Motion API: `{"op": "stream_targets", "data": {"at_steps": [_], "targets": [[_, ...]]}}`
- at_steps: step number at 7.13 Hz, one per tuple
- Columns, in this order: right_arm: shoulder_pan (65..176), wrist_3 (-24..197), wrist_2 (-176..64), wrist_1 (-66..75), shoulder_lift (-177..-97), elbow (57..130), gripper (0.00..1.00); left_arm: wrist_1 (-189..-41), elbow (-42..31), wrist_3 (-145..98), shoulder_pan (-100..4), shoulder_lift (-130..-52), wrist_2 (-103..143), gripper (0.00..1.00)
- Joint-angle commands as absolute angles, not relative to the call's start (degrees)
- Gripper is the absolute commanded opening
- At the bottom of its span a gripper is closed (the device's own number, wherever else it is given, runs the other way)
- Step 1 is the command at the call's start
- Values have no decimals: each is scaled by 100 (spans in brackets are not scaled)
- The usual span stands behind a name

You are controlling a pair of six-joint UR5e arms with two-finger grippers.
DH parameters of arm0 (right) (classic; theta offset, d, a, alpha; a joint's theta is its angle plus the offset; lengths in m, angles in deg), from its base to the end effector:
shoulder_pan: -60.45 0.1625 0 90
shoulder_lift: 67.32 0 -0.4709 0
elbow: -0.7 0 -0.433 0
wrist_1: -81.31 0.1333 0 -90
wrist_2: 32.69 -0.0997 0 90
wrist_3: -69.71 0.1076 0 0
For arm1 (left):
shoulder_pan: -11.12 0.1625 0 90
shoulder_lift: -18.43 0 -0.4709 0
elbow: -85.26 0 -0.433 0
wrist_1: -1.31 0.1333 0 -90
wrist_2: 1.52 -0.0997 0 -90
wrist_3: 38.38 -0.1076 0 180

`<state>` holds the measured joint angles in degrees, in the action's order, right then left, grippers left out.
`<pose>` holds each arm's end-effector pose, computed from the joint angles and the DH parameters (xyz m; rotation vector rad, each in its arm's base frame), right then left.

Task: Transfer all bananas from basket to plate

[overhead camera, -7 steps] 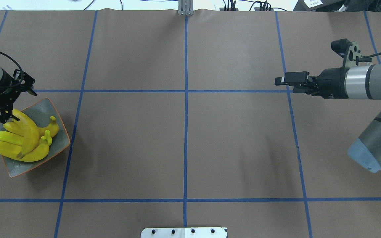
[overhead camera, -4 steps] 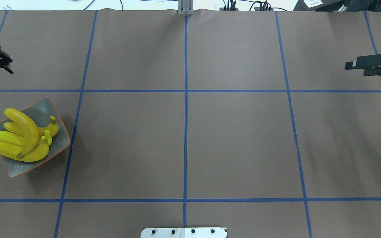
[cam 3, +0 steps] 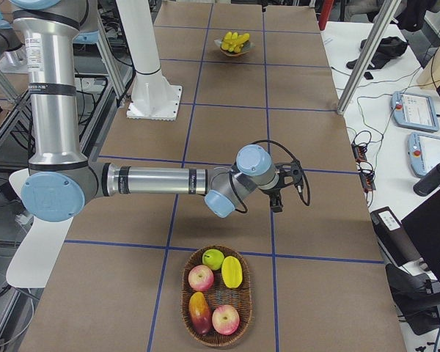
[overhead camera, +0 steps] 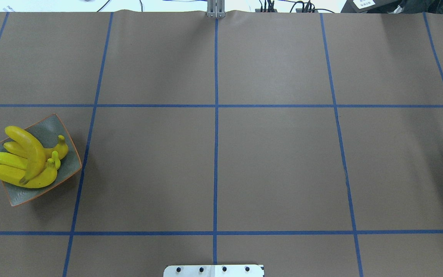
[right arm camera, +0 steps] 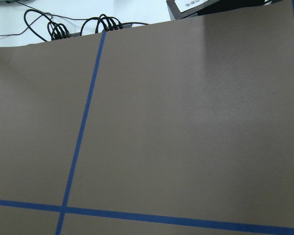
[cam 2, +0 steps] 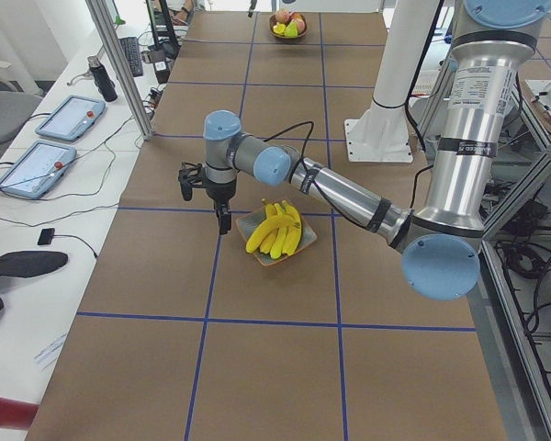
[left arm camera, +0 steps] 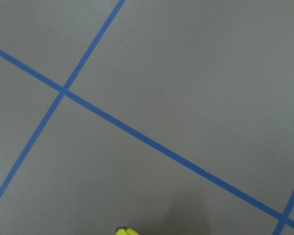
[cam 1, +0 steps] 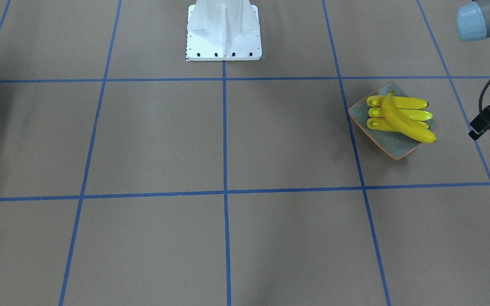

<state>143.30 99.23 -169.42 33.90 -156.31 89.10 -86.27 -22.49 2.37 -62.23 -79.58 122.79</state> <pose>-0.0158 -0.5672 0.6259 0.4098 -0.9520 0.0561 0.0973 -0.5787 0.4827 0.0632 0.7096 -0.2808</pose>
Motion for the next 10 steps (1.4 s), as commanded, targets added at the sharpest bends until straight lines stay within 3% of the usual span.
{"op": "stream_targets", "data": {"at_steps": [1,3,6,10], "targets": [[14736,7684,-16884,1862,-15626,8894,100,-8570,-1979,-1510,-6690,-7948,12652,100],[14921,6160,-16638,649,-15626,8912,100,-8562,-1514,-2900,-7104,-7808,12993,100],[15000,5723,-16733,-866,-15618,9078,100,-8631,-1555,-2924,-7132,-7387,13662,100],[15062,5723,-16734,-1282,-15582,9360,100,-8658,-1529,-4010,-7272,-7237,13646,100]]}}
